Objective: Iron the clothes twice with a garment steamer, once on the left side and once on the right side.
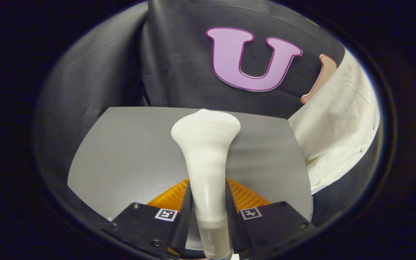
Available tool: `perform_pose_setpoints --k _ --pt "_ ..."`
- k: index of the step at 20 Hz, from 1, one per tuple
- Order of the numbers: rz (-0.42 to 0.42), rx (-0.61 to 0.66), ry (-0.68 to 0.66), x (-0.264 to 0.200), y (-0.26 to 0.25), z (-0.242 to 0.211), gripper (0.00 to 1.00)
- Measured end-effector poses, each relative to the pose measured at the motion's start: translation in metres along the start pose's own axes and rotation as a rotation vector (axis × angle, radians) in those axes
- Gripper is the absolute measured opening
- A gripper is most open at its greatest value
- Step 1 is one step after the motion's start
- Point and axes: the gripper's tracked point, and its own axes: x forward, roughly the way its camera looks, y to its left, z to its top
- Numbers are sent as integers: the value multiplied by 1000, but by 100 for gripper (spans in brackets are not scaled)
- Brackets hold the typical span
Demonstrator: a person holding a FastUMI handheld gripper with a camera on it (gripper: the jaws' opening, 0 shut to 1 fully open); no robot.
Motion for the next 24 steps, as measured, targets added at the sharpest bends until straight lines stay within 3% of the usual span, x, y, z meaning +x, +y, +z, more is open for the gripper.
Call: perform_pose_setpoints --k 7,13,21,24 --pt "183 192 -73 -13 6 3 47" --pt "193 286 -165 -50 -22 11 36" --pt "150 192 -200 -92 -23 3 34" --pt "205 265 -347 -128 -27 39 34"
